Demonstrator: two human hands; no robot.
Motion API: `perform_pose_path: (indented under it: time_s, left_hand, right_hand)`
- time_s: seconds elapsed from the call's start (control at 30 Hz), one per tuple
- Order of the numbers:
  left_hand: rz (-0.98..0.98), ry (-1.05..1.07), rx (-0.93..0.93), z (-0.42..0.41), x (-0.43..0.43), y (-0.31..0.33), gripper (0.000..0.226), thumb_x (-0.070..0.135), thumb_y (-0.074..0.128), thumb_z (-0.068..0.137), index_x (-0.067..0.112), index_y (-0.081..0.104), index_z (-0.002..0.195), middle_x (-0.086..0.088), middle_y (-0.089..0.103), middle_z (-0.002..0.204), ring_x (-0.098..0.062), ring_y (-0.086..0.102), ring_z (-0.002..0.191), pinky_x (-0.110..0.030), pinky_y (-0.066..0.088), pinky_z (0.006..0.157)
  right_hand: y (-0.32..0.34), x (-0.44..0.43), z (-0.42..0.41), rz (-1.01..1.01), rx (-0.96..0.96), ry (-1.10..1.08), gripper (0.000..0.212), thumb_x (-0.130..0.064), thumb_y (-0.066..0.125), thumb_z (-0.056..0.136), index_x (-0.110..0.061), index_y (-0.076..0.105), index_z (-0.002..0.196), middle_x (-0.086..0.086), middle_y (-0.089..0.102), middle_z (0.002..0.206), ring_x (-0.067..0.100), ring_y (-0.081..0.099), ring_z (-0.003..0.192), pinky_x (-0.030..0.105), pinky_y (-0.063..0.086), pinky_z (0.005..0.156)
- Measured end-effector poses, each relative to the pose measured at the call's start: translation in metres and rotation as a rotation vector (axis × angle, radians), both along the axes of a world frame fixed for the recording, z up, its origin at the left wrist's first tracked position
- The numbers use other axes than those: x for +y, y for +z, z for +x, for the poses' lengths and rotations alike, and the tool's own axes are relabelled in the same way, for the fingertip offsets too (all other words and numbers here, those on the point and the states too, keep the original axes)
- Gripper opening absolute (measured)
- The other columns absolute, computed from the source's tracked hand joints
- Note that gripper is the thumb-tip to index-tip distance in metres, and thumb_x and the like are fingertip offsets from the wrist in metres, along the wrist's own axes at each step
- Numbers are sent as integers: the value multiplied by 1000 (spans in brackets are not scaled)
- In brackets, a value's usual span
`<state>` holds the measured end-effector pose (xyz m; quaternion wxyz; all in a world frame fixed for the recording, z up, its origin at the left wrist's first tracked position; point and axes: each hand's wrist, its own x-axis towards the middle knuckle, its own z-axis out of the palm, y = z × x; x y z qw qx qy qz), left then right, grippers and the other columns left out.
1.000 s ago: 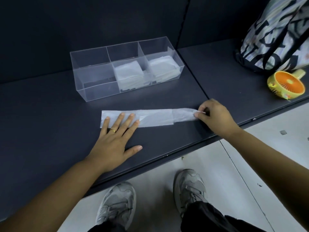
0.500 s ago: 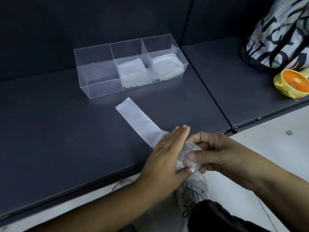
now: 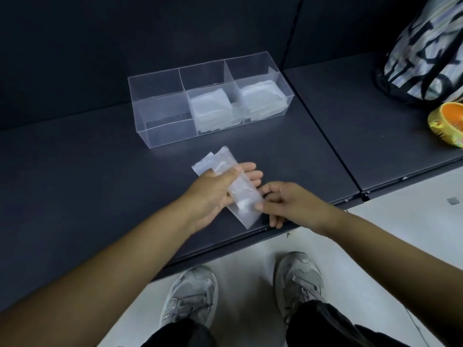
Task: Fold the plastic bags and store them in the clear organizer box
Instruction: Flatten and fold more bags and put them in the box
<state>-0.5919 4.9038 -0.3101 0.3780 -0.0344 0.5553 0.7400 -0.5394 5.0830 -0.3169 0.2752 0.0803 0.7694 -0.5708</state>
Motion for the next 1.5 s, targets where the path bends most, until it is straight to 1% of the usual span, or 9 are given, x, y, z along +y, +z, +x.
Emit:
perform_pose_path:
  time_s: [0.33, 0.47, 0.57, 0.73, 1.0, 1.1, 1.27, 1.37, 1.5]
  left_hand:
    - [-401, 285, 52, -58, -27, -30, 22, 18, 49, 100, 6, 67, 94, -6, 70, 82, -8, 68, 60, -19, 55, 55]
    - [-663, 484, 616, -47, -36, -28, 22, 12, 50, 98, 5, 66, 111, -12, 71, 101, -16, 67, 83, -27, 54, 81]
    - [-760, 111, 1179, 4, -25, -25, 32, 28, 55, 92, 12, 64, 118, -2, 65, 119, -15, 57, 111, -24, 40, 99]
    - [-855, -417, 1313, 54, -10, -47, 79, 47, 64, 85, 5, 33, 145, -8, 33, 152, -19, 28, 142, -21, 10, 117]
    - [-949, -120, 1568, 48, -13, -55, 41, 2, 79, 71, -1, 69, 111, -13, 69, 113, -25, 67, 104, -40, 55, 88]
    - [-851, -67, 1428, 50, -17, -48, 27, 13, 64, 87, 9, 70, 113, -6, 74, 99, -23, 71, 87, -34, 59, 72]
    - [-611, 12, 761, 45, -23, -40, 33, 37, 48, 98, 11, 69, 100, 4, 64, 73, -11, 58, 67, -36, 51, 70]
    - [-459, 156, 413, 36, -24, -40, 35, 26, 50, 98, -5, 65, 91, -14, 71, 90, -25, 69, 84, -47, 55, 82]
    - [-333, 272, 158, 29, -20, -34, 21, 21, 48, 99, 17, 69, 97, -12, 73, 100, -23, 71, 90, -30, 58, 76]
  right_hand:
    - [-17, -13, -6, 110, -49, -252, 6, -6, 67, 85, -6, 62, 88, 6, 66, 58, 13, 58, 43, 21, 47, 42]
    - [-15, -12, -11, 46, -107, -293, 10, -5, 69, 84, -3, 61, 89, 4, 64, 54, 13, 58, 43, 21, 45, 40]
    - [-14, -13, -13, 28, -134, -296, 11, -4, 70, 83, -4, 60, 88, 3, 64, 53, 12, 58, 42, 20, 45, 40]
    - [-10, -16, -19, 64, -150, -266, 11, -11, 72, 83, -7, 63, 87, 1, 63, 51, 9, 59, 43, 18, 45, 40]
    - [6, -13, -18, 22, -165, -305, 19, -14, 74, 82, -11, 62, 96, 1, 66, 66, 7, 61, 47, 18, 42, 44]
    - [15, -2, -13, 17, -75, -246, 28, -12, 73, 82, -17, 61, 107, 0, 71, 82, 7, 62, 58, 18, 46, 51]
    - [18, 9, -12, 140, 201, 143, 57, 0, 72, 78, -31, 58, 124, -18, 62, 116, 0, 56, 94, 12, 46, 78]
    - [3, -3, -15, 118, 163, 148, 42, -3, 75, 78, -22, 65, 114, -10, 70, 105, 2, 58, 84, 15, 46, 77]
    - [-12, -18, -20, 112, 188, -29, 15, -10, 77, 78, -16, 72, 90, -3, 75, 82, 5, 68, 75, 11, 49, 72]
